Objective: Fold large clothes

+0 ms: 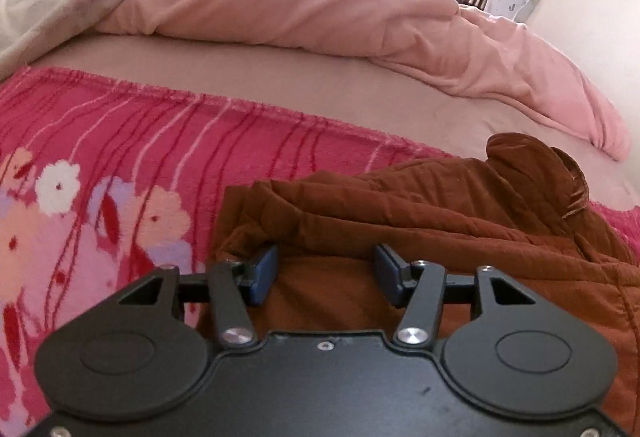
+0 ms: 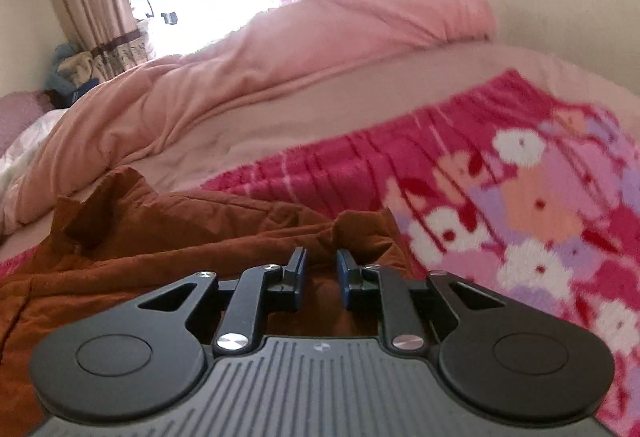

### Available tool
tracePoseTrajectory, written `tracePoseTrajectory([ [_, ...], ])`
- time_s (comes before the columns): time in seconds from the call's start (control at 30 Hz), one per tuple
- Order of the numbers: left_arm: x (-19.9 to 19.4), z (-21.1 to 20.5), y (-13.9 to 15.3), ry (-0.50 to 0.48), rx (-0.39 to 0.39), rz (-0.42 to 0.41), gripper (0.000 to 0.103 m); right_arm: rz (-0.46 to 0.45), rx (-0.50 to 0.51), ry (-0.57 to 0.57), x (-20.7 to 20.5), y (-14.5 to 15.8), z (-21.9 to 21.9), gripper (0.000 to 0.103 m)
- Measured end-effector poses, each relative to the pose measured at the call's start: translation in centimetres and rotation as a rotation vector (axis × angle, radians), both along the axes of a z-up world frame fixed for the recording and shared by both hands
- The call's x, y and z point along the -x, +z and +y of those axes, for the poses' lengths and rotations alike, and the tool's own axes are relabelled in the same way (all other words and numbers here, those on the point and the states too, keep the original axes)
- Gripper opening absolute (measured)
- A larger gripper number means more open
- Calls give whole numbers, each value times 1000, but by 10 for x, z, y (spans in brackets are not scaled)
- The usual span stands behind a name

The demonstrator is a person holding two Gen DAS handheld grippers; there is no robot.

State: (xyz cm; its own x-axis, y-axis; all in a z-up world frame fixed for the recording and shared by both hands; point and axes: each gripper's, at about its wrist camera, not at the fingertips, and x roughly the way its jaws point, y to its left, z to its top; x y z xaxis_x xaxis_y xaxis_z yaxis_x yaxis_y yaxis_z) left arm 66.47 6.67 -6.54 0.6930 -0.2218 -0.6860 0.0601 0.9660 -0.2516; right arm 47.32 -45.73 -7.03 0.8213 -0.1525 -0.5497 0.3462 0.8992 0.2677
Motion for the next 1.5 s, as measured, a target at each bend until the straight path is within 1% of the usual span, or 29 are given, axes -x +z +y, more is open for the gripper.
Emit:
tracePoseTrajectory([
  [0.1, 3, 1, 6, 0, 5, -3, 54, -5, -15, -3, 1, 0, -1, 22],
  [0.2, 28, 8, 23, 17, 16, -57, 54, -47, -21, -19, 17, 13, 1, 23],
  [0.23, 43, 10, 28, 9, 11, -82, 54, -70, -21, -25, 28, 20, 4, 23],
  [0.3, 74, 13, 35, -7, -13, -132, 54, -129, -9, 8, 56, 31, 12, 26],
  [0.37, 104, 17, 39, -14, -30, -164, 54, -157, 27, 39, 85, 38, 22, 27],
  [0.43, 133, 22, 37, -23, -13, -177, 55, -168, 68, 50, 112, 40, 33, 27],
  [0.53, 158, 27, 26, -28, 12, -166, 55, -163, 80, 51, 140, 34, 39, 27],
  [0.6, 164, 27, 14, -18, -2, -148, 55, -150, 67, 39, 150, 26, 38, 27],
  [0.67, 163, 28, 4, -9, 4, -135, 55, -121, 64, 9, 152, 15, 35, 27],
  [0.77, 160, 27, -3, -2, 8, -130, 55, -84, 38, -32, 149, -3, 26, 27],
  [0.8, 159, 26, -6, 4, 1, -128, 56, -89, 32, -47, 149, -7, 23, 27],
  [0.87, 158, 20, -10, 6, -51, -142, 57, -102, 6, -49, 151, -14, 18, 27],
  [0.97, 157, 17, -10, 15, -67, -142, 57, -121, -35, -61, 153, -22, 14, 27],
  [1.07, 160, 22, 2, 45, -34, -139, 55, -122, -48, -74, 158, -21, 13, 27],
  [1.17, 180, 28, 20, 51, 1, -191, 55, -147, -45, -94, 169, -8, 15, 27],
  [1.23, 188, 30, 21, 59, -5, -202, 55, -180, -23, -90, 179, 0, 20, 27],
  [1.27, 190, 31, 20, 60, -17, -200, 55, -187, -22, -85, 182, 2, 21, 27],
  [1.33, 187, 32, 11, 60, -20, -167, 55, -175, -16, -64, 183, 2, 24, 27],
  [1.4, 182, 35, 1, 65, -4, -140, 56, -148, -8, -67, 178, -2, 26, 27],
  [1.43, 180, 37, -4, 70, 6, -137, 57, -134, -13, -67, 176, -6, 26, 27],
  [1.5, 175, 43, -12, 90, 40, -129, 58, -112, -20, -75, 171, -13, 26, 27],
])
